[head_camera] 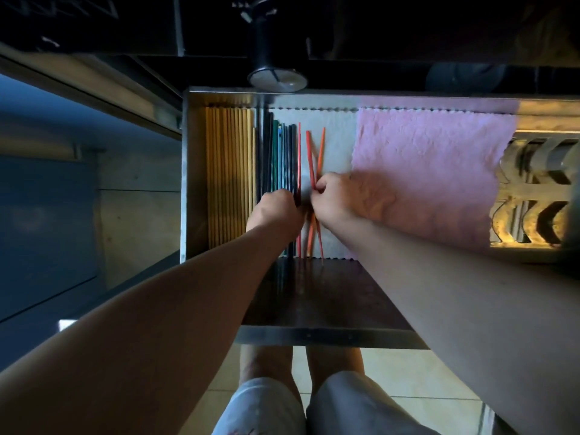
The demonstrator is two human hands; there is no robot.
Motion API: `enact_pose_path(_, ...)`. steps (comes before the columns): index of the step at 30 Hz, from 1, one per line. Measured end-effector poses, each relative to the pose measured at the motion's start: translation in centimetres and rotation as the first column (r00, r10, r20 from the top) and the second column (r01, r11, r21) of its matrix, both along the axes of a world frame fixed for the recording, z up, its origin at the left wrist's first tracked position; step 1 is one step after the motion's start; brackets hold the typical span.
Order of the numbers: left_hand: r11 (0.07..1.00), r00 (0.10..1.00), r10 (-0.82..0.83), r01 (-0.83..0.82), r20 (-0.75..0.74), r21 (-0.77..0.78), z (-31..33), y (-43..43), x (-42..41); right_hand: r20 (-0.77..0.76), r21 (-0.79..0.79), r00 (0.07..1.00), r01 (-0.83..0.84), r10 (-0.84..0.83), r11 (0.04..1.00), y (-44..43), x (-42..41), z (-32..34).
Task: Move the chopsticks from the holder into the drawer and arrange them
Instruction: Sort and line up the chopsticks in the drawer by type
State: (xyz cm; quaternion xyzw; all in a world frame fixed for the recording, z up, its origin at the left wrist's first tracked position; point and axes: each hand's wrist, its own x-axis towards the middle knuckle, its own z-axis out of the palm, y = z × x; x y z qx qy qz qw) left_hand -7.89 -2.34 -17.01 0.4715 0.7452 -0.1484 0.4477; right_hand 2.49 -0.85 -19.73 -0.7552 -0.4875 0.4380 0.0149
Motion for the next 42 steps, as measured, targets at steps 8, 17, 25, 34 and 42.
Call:
enact_pose_path(8,0.997,0.997,-0.072,0.072,0.006,0.003,0.2,0.3,-1.3,0.053,-0.037,0.996,-0.074,0.076,0.997,0.5,-0.6,0.9)
enact_pose_path(17,0.837,0.908,-0.397,0.418,-0.135,0.353,0.6,-0.6,-3.2,0.084,0.077,0.994,0.066,-0.072,0.995,-0.1,-0.3,1.4)
enact_pose_path(25,0.701,0.726,-0.68,0.685,-0.103,0.199,-0.5,-1.6,-4.1,0.036,-0.01,0.999,-0.04,0.041,0.999,0.7,-0.4,1.5)
enact_pose_path(34,0.71,0.727,-0.679,0.686,-0.103,0.157,-1.2,-2.8,-4.6,0.094,-0.072,0.996,-0.006,0.012,0.997,0.7,-1.2,2.2)
enact_pose_path(42,0.708,0.707,-0.703,0.706,-0.079,0.015,-0.2,-1.8,-3.4,-0.043,-0.131,0.999,-0.002,-0.004,0.991,0.2,-0.9,2.7)
